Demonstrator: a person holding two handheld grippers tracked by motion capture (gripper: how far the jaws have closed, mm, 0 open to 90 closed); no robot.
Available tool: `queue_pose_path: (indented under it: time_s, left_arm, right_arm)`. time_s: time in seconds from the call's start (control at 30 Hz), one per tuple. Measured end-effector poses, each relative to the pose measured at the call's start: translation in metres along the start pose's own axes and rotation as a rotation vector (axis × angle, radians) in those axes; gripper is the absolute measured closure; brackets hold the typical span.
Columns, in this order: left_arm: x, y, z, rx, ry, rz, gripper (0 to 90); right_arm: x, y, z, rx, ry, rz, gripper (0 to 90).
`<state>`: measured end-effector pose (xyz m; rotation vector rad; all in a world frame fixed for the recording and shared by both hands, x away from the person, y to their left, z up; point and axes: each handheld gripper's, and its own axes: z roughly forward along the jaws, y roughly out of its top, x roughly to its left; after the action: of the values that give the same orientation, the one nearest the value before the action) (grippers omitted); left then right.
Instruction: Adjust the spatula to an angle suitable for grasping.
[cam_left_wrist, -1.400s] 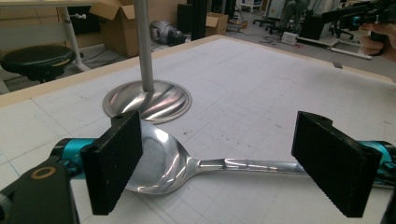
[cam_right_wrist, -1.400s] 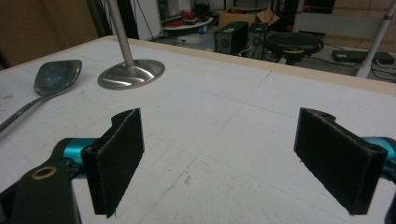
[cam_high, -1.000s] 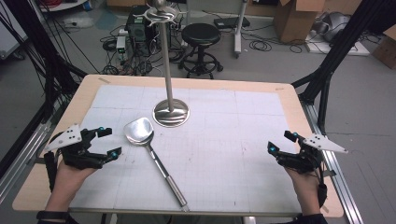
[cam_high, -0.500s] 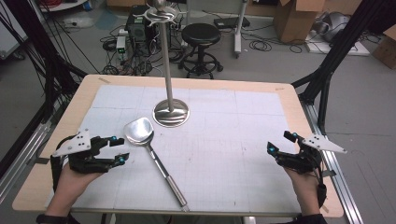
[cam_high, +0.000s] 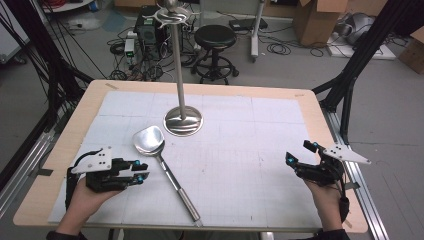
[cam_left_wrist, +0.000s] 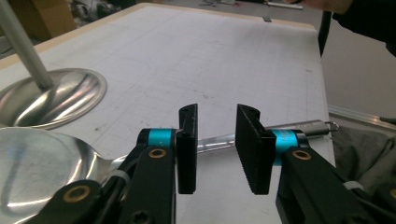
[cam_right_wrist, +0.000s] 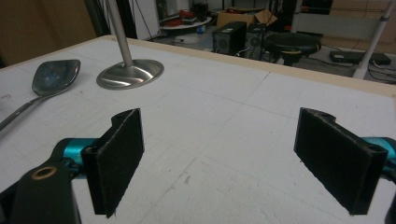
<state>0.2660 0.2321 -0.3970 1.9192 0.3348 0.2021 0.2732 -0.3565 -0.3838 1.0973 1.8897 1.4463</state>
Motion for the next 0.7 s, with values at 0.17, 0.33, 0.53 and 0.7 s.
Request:
queue_pose_path:
  time_s: [0.17, 0.33, 0.53, 0.7]
  left_arm:
    - [-0.003, -0.005, 0.01, 0.025, -0.031, 0.0, 80.0]
    - [-0.006, -0.007, 0.019, 0.063, -0.069, 0.013, 86.9]
    - [-0.008, -0.009, 0.03, 0.121, -0.107, 0.027, 89.7]
    - [-0.011, -0.01, 0.044, 0.172, -0.165, 0.052, 89.8]
  right_arm:
    - [0.0, 0.0, 0.0, 0.002, 0.001, 0.003, 15.3]
    - [0.0, 0.0, 0.0, 0.002, -0.001, 0.004, 15.3]
    - [0.0, 0.0, 0.001, 0.003, 0.0, 0.003, 15.3]
    - [0.0, 0.0, 0.002, 0.003, 0.001, 0.001, 15.3]
